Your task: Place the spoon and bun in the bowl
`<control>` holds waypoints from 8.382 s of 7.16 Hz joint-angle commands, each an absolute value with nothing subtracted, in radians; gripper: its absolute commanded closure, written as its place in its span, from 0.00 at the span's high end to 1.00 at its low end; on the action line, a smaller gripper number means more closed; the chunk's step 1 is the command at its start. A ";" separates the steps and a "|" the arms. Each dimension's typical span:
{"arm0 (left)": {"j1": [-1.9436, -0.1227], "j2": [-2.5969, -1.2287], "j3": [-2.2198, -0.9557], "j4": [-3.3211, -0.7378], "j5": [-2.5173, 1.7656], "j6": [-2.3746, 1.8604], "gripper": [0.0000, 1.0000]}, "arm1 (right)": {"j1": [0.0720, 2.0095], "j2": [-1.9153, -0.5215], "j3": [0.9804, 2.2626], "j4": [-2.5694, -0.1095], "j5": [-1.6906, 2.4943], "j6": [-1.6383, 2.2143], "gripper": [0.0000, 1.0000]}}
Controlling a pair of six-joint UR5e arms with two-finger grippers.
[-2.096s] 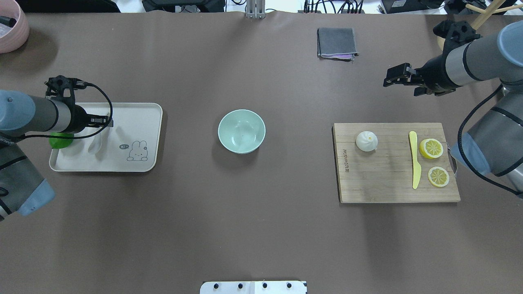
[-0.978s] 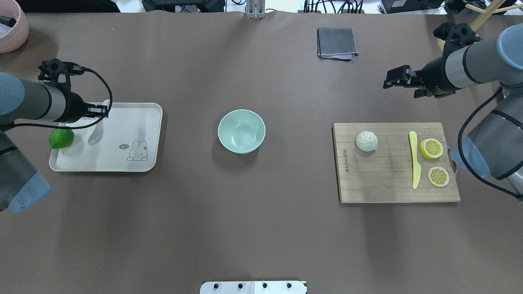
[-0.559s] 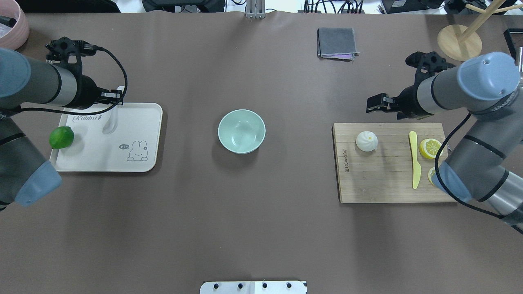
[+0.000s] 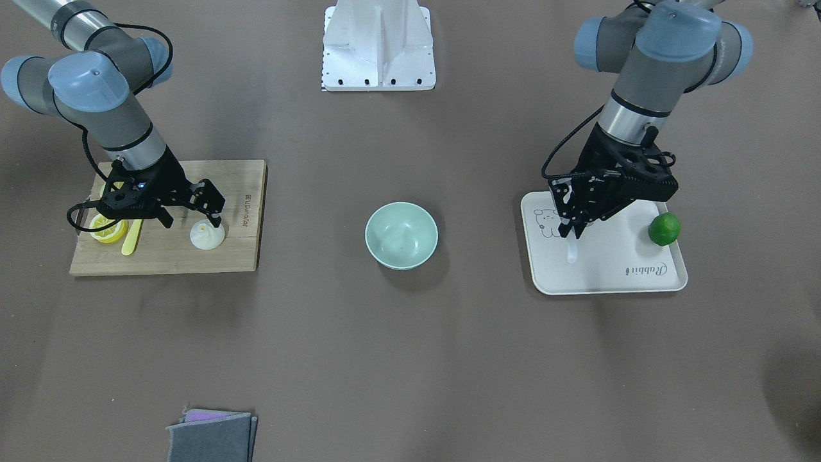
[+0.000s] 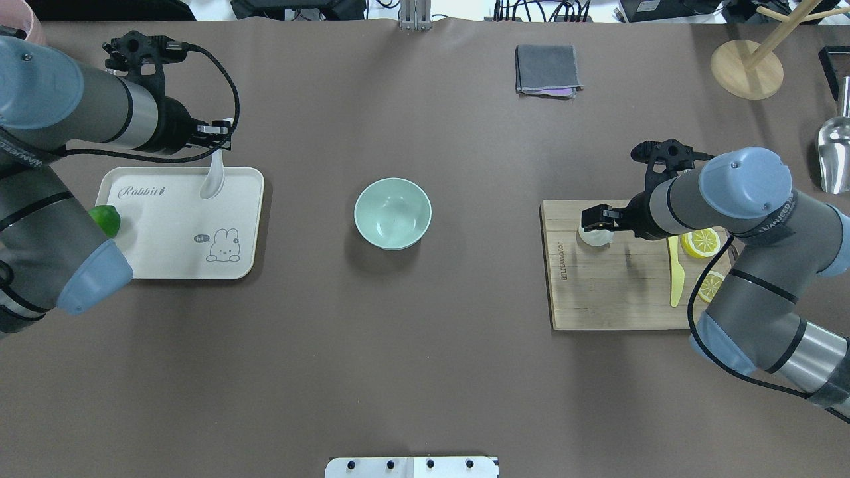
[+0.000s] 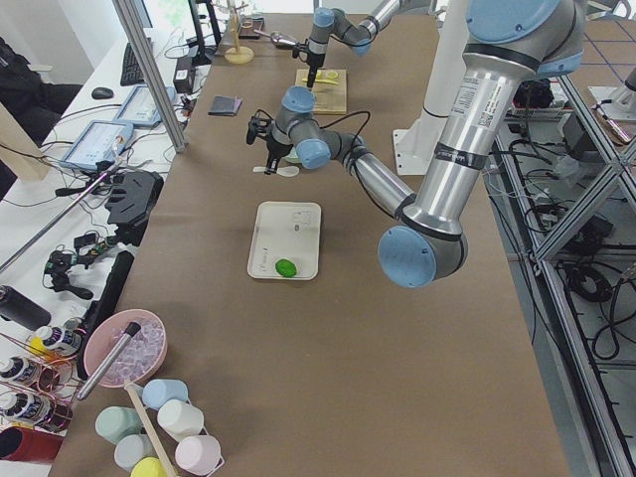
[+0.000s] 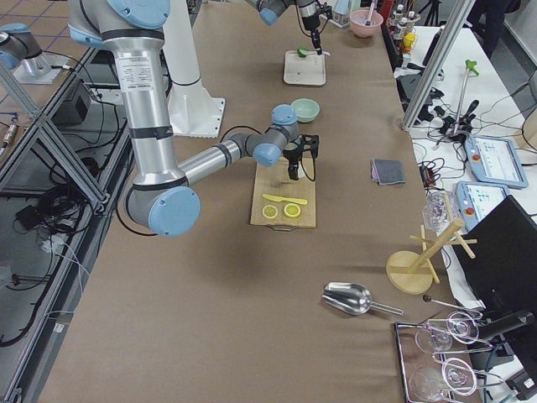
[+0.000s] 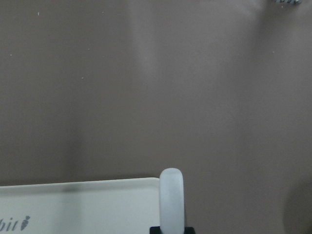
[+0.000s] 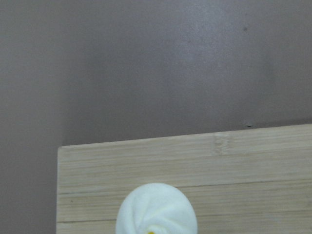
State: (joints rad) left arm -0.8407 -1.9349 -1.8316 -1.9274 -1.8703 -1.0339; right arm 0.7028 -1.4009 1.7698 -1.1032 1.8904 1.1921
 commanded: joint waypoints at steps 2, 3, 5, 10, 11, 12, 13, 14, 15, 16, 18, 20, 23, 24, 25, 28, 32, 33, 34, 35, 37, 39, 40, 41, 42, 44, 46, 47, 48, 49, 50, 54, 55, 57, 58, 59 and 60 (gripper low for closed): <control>-0.839 -1.959 -1.801 -1.927 -1.868 -1.034 0.00 | 0.667 -1.384 1.746 -1.129 1.872 1.192 0.09; -0.839 -1.960 -1.799 -1.927 -1.868 -1.035 0.00 | 0.667 -1.372 1.750 -1.129 1.873 1.192 0.00; -0.838 -2.020 -1.763 -1.925 -1.867 -1.054 0.00 | 0.711 -1.367 1.787 -1.131 1.891 1.189 0.00; -0.605 -2.309 -1.570 -1.933 -1.674 -1.368 0.00 | 0.836 -1.166 1.789 -1.311 1.994 1.190 0.00; -0.565 -2.360 -1.507 -1.939 -1.611 -1.403 0.00 | 0.836 -1.152 1.787 -1.315 1.993 1.192 0.00; -0.560 -2.356 -1.503 -1.940 -1.603 -1.401 0.00 | 0.836 -1.152 1.779 -1.313 1.990 1.190 0.00; -0.560 -2.355 -1.496 -1.940 -1.603 -1.396 0.00 | 0.836 -1.152 1.779 -1.313 1.988 1.192 0.00; -0.561 -2.355 -1.493 -1.939 -1.598 -1.396 0.00 | 0.833 -1.147 1.779 -1.313 1.988 1.192 0.00; -0.563 -2.353 -1.488 -1.937 -1.595 -1.394 0.00 | 0.831 -1.143 1.779 -1.313 1.987 1.192 0.00; -0.564 -2.353 -1.485 -1.936 -1.595 -1.394 0.00 | 0.828 -1.141 1.779 -1.313 1.987 1.192 0.00; -0.565 -2.353 -1.462 -1.939 -1.556 -1.397 0.48 | 0.822 -1.126 1.773 -1.313 1.985 1.193 0.00; -0.566 -2.352 -1.457 -1.942 -1.554 -1.397 0.98 | 0.807 -1.088 1.749 -1.315 1.974 1.193 0.00; -0.729 -2.228 -1.581 -1.934 -1.615 -1.184 0.98 | 0.694 -0.814 1.568 -1.383 1.848 1.313 0.00; -0.838 -2.132 -1.632 -1.933 -1.728 -1.004 0.98 | 0.646 -0.775 1.540 -1.384 1.804 1.351 0.00; -0.953 -2.055 -1.655 -1.930 -1.809 -0.757 0.98 | 0.599 -0.758 1.537 -1.382 1.768 1.354 0.00; -1.097 -2.036 -1.629 -1.924 -1.917 -0.676 0.98 | 0.493 -0.741 1.537 -1.379 1.712 1.381 0.00; -1.100 -2.026 -1.629 -1.937 -1.922 -0.678 0.98 | 0.488 -0.735 1.536 -1.379 1.672 1.368 1.00; -1.098 -2.025 -1.629 -1.939 -1.922 -0.678 0.98 | 0.505 -0.735 1.539 -1.387 1.674 1.367 1.00; -1.100 -2.026 -1.635 -1.940 -1.925 -0.675 0.98 | 0.578 -0.733 1.570 -1.466 1.737 1.311 1.00; -1.101 -2.023 -1.641 -1.942 -1.927 -0.678 0.98 | 0.669 -0.741 1.641 -1.614 1.841 1.111 1.00; -1.120 -1.911 -1.663 -2.088 -1.997 -0.710 0.98 | 0.796 -0.783 1.718 -1.787 1.876 0.873 1.00; -1.126 -1.762 -1.660 -2.322 -1.997 -0.713 0.98 | 0.908 -0.934 1.782 -1.775 1.885 0.671 1.00; -1.126 -1.750 -1.658 -2.325 -1.993 -0.712 0.98 | 0.935 -1.025 1.778 -1.681 1.878 0.605 1.00; -1.135 -1.731 -1.649 -2.319 -1.993 -0.712 0.98 | 0.945 -1.101 1.722 -1.535 1.859 0.609 1.00; -1.202 -1.711 -1.628 -2.295 -2.006 -0.666 0.98 | 1.012 -1.133 1.647 -1.440 1.899 0.601 1.00; -1.409 -1.710 -1.539 -2.046 -2.117 -0.194 0.98 | 1.203 -1.245 1.601 -1.442 2.084 0.370 1.00; -1.555 -1.706 -1.532 -1.881 -2.184 -0.069 0.98 | 1.405 -1.427 1.598 -1.439 2.266 0.098 1.00; -1.603 -1.616 -1.537 -1.890 -2.303 -0.066 0.98 | 1.467 -1.521 1.597 -1.433 2.346 0.047 1.00; -1.618 -1.588 -1.543 -1.887 -2.331 -0.066 0.98 | 1.507 -1.584 1.604 -1.430 2.353 0.043 1.00; -1.629 -1.557 -1.545 -1.890 -2.332 -0.064 0.98 | 1.532 -1.626 1.606 -1.428 2.353 0.043 1.00; -1.635 -1.549 -1.545 -1.891 -2.327 -0.064 0.98 | 1.534 -1.637 1.609 -1.428 2.346 0.055 1.00; -1.637 -1.549 -1.624 -1.801 -2.326 -0.144 0.98 | 1.539 -1.533 1.617 -1.568 2.304 0.060 1.00; -1.637 -1.525 -1.626 -1.812 -2.329 -0.140 0.98 | 1.539 -1.531 1.620 -1.591 2.293 0.058 1.00; -1.634 -1.508 -1.609 -1.855 -2.318 -0.138 0.98 | 1.537 -1.548 1.620 -1.591 2.293 0.058 1.00; -1.634 -1.508 -1.614 -1.856 -2.321 -0.140 0.98 | 1.537 -1.548 1.620 -1.589 2.295 0.058 1.00; -1.634 -1.508 -1.615 -1.855 -2.319 -0.140 0.98 | 1.537 -1.546 1.620 -1.589 2.295 0.058 1.00; -1.634 -1.508 -1.617 -1.855 -2.319 -0.140 0.98 | 1.536 -1.546 1.620 -1.589 2.295 0.060 1.00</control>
State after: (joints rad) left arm -1.6338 -1.5084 -1.6151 -1.8542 -2.3197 -0.1394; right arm 1.5366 -1.5464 1.6200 -1.5892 2.2947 0.0586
